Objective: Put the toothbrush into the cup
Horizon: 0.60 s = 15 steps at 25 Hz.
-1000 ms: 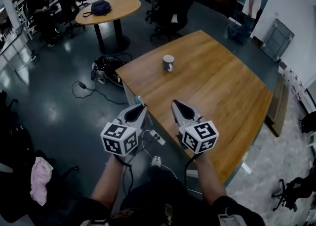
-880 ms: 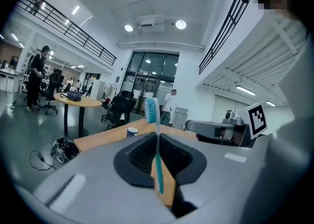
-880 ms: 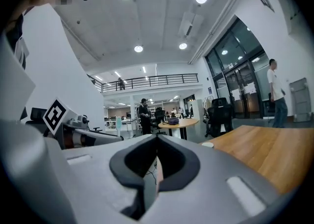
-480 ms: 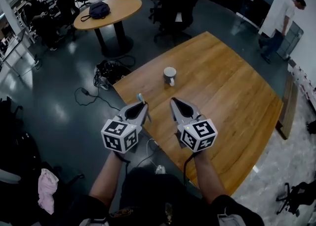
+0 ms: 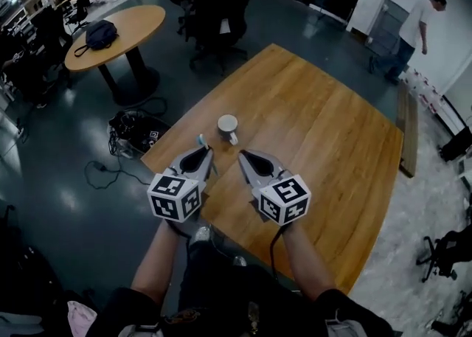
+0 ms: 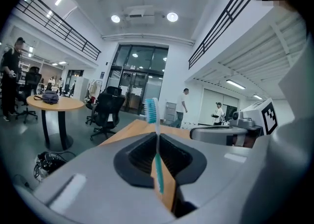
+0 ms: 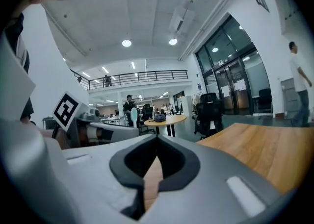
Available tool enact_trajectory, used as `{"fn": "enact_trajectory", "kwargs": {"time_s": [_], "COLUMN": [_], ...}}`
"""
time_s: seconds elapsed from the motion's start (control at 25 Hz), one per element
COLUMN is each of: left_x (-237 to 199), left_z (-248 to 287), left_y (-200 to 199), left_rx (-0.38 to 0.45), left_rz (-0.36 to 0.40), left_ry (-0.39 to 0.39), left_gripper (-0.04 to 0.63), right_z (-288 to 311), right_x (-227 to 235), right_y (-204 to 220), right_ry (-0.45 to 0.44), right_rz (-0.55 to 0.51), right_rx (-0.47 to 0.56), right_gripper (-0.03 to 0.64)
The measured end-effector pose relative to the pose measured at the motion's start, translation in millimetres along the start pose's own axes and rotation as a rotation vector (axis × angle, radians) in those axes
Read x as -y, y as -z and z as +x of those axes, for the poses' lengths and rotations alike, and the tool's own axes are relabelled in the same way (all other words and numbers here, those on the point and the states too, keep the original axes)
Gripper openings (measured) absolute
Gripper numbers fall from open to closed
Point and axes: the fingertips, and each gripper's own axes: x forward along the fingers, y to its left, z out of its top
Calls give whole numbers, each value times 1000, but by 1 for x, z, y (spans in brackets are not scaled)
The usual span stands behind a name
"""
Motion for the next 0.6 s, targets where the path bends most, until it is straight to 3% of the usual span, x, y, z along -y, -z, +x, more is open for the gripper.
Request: {"fn": "enact_trajectory", "kwargs": {"time_s": [0.32, 0.6], "left_x": [-52, -83], "left_z": [75, 140], "left_y": [-13, -31], "left_rx": [-14, 6], "left_rz": [-9, -9], "left_ry": [155, 264], "left_gripper": [26, 26], "right_z": [46, 76], "right_x": [24, 50], "right_y": [8, 12], "right_ry": [148, 280], "right_rz": [-32, 9], "right_rx": [-74, -98], "right_gripper": [3, 3]}}
